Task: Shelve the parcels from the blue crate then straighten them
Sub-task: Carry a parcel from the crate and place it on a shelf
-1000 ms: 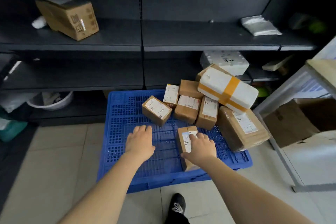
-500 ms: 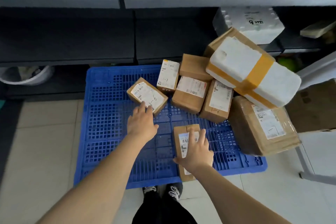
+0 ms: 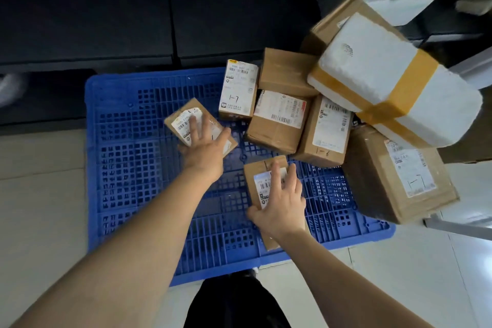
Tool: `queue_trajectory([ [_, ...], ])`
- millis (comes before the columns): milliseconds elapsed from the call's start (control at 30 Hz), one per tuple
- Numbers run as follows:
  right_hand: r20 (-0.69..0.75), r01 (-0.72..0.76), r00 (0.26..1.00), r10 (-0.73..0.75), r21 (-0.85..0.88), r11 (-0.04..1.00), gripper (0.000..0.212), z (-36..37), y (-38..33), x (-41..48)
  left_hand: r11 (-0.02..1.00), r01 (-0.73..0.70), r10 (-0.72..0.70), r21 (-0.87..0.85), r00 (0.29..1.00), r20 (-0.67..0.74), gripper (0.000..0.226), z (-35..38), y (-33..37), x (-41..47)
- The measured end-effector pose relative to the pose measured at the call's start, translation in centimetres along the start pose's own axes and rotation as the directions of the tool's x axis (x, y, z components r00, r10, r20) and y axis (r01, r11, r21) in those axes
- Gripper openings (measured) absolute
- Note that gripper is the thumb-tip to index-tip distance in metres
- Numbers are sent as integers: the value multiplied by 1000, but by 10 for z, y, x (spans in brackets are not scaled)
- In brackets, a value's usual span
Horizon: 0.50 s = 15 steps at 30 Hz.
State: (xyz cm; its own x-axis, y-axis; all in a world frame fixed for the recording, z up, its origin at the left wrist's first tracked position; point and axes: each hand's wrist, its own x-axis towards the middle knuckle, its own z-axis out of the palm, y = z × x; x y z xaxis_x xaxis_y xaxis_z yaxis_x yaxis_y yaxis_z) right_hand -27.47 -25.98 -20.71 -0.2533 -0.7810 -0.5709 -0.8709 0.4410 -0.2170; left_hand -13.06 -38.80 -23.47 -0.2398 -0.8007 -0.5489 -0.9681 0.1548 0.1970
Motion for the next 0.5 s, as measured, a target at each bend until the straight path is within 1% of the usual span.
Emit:
queue_trajectory([
  [100,-13,-5,1000,6,22,1000,113,3,-2,0,997,-72,72,6,997,-29,79,14,-12,-22],
  [133,-20,-11,1000,12,33,999,114,4,-5,0,995,-100,100,7,995,-30,72,19,-15,-33],
  [233,-31,-9,999,12,74,997,116,8,-11,-2,985,-168,165,-49,984,-61,39,38,-17,-70],
  [267,-37,4,999,0,102,995,117,9,-13,-3,980,-189,184,-65,980,-77,33,47,-17,-82],
  [300,-45,22,999,-16,140,990,117,11,-13,-4,974,-213,205,-82,974,-98,34,56,-18,-92],
  [367,-57,49,998,-36,241,969,116,14,-13,-7,955,-273,252,-120,954,-159,52,72,-21,-108],
  [433,-71,57,997,-35,330,942,113,16,-10,-10,933,-309,254,-185,929,-269,63,83,-23,-117],
  [467,-89,57,996,-26,369,928,109,16,-9,-11,925,-288,199,-249,923,-329,65,86,-23,-120],
  [500,-109,48,994,-4,410,911,103,17,-7,-12,907,-228,90,-354,926,-367,69,86,-22,-122],
])
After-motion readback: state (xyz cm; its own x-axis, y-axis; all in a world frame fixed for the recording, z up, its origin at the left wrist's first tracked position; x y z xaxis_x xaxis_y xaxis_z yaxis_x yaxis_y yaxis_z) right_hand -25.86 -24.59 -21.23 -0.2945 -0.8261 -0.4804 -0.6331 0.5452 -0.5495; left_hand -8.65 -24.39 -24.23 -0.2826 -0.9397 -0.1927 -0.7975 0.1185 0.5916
